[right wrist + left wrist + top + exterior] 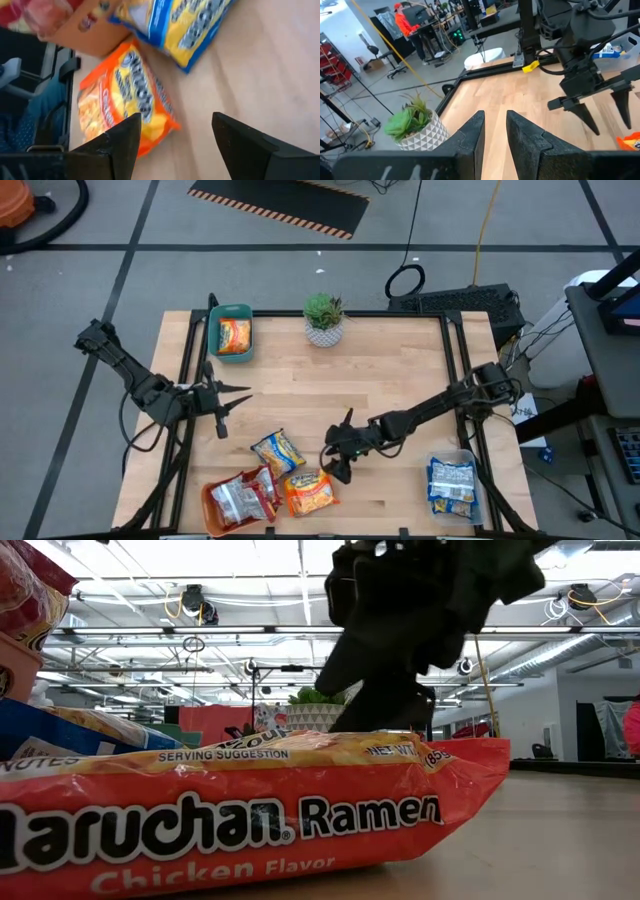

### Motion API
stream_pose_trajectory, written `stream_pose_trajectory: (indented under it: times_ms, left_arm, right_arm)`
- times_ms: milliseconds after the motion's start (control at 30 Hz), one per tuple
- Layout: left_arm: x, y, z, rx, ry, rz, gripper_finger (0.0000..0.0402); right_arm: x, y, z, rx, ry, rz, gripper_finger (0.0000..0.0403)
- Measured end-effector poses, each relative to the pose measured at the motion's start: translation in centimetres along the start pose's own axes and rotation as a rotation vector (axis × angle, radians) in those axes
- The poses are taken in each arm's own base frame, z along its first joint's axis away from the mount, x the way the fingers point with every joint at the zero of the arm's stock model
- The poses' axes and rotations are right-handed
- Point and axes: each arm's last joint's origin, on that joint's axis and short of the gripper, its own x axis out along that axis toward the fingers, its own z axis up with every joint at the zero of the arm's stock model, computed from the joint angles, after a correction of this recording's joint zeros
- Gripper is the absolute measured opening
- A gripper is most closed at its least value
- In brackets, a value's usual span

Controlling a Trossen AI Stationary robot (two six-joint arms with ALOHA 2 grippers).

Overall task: Sort Maruchan noodles
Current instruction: Put the orange noodle pack into the blue bin

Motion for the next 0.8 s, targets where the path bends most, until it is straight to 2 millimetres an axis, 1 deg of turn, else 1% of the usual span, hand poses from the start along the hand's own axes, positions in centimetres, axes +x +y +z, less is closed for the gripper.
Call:
stream_pose_trajectory:
  times_ms: [100, 267, 367, 567, 667, 800]
  left_arm:
    - [0.0, 0.0, 0.0, -0.004, 0.002, 0.0, 0.0085]
    - [0.0, 0.0, 0.0, 0.007, 0.001, 0.0, 0.0085]
    - [0.0, 0.0, 0.0, 0.009, 0.001, 0.0, 0.0085]
    - [0.0, 0.0, 0.0, 0.019, 0.001, 0.0, 0.0085]
    - [0.0, 0.0, 0.0, 0.02, 0.002, 0.0, 0.0085]
    - [0.0, 0.0, -0.1, 0.027, 0.005, 0.0, 0.0085]
  right_arm:
    - [0.0, 0.2, -0.4, 0.022, 0.019, 0.02, 0.024]
    - [0.1, 0.5, -0.4, 0.007, 0.001, 0.043, 0.024]
    - [1.0, 0.2, -0.7, 0.006, 0.003, 0.053, 0.024]
    - [3.7, -0.9, -1.8, 0.03, 0.094, 0.196, 0.024]
    - [4.2, -1.6, -1.7, 0.055, 0.105, 0.212, 0.024]
    - [4.4, -1.9, -1.5, 0.053, 0.109, 0.228, 0.0238]
